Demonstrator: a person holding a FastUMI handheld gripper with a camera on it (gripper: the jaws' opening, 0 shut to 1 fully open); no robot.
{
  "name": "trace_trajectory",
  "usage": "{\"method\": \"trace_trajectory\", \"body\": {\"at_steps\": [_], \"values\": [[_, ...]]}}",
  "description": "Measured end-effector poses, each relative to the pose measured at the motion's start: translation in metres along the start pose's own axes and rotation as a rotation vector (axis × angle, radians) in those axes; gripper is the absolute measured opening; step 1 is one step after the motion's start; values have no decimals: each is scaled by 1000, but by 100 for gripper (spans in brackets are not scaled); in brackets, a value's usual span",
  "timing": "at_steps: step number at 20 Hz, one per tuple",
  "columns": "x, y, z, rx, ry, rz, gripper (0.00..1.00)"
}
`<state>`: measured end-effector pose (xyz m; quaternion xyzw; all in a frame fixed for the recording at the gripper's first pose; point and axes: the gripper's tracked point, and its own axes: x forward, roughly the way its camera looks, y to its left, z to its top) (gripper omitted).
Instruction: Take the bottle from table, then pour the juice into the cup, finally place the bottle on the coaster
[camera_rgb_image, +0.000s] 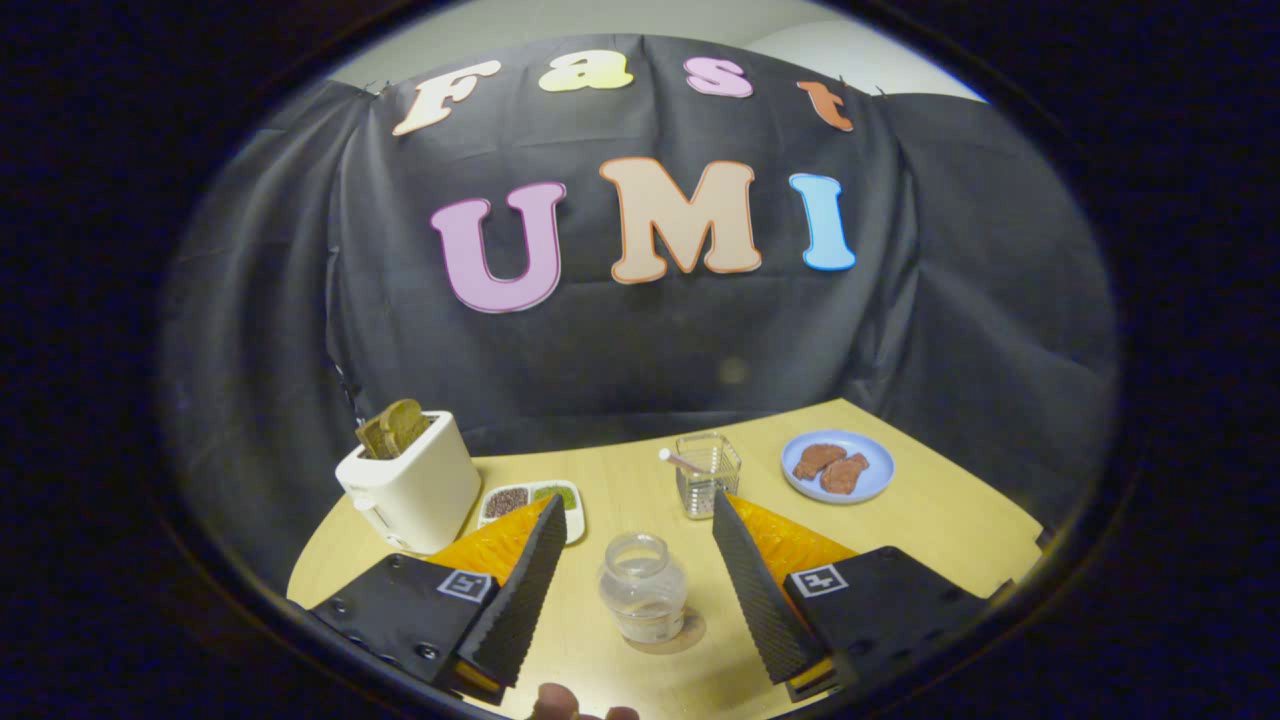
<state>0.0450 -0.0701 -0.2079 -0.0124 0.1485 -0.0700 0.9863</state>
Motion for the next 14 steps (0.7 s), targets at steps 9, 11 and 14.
{"method": "trace_trajectory", "body": {"at_steps": [9, 11, 14], "values": [[-39, 0, 116, 21, -177, 59, 94], [-42, 1, 142, 38, -214, 58, 94], [-60, -15, 169, 51, -246, 41, 94]]}}
